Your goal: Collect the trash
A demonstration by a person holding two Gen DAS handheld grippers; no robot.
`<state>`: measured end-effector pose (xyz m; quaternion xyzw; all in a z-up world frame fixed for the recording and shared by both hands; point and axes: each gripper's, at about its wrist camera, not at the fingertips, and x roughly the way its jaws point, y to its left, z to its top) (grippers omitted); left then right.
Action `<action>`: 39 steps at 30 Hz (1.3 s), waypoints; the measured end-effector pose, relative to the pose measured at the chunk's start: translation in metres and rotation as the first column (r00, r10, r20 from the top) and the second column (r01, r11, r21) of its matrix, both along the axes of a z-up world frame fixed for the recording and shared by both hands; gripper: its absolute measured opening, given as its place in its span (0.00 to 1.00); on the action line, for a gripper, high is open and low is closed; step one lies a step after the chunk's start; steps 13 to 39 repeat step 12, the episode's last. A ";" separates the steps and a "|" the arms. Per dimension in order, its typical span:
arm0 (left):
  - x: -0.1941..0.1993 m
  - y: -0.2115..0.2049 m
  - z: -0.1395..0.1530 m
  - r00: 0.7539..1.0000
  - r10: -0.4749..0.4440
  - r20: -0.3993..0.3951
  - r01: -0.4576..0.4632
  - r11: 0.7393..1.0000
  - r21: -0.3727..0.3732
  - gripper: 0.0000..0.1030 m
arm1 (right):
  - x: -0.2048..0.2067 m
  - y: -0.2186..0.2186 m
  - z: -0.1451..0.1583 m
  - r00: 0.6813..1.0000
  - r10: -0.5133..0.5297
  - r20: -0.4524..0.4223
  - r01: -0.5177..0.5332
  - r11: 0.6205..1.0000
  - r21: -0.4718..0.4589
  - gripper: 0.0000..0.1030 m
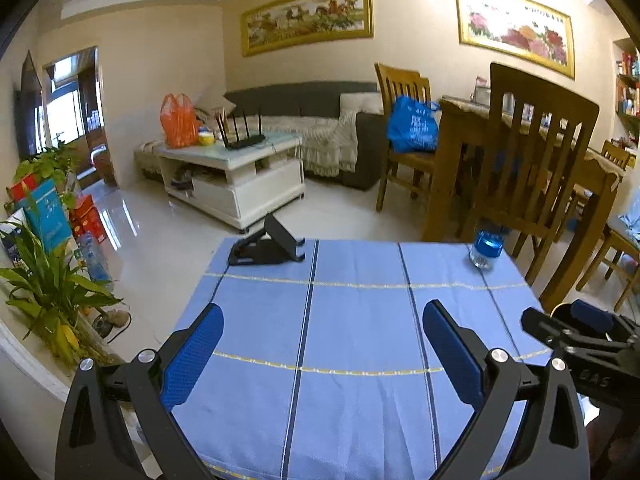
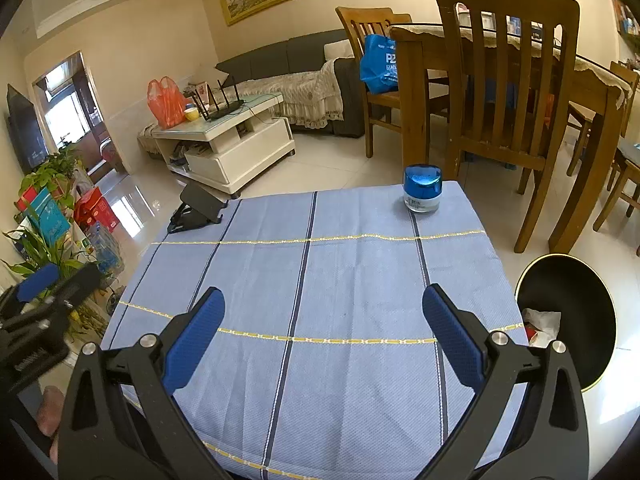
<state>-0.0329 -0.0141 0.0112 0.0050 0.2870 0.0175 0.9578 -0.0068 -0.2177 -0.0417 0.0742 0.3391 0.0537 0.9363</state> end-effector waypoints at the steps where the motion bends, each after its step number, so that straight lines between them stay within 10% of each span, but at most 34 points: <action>1: -0.002 0.000 0.001 1.000 0.011 0.007 -0.011 1.000 0.006 0.94 | 0.000 0.000 0.000 1.000 -0.001 -0.001 0.001 1.000 0.001 0.95; 39: 0.001 0.000 0.003 0.999 0.029 0.042 -0.033 0.996 0.089 0.94 | 0.000 0.000 0.000 1.000 -0.004 -0.014 0.004 1.000 0.006 0.95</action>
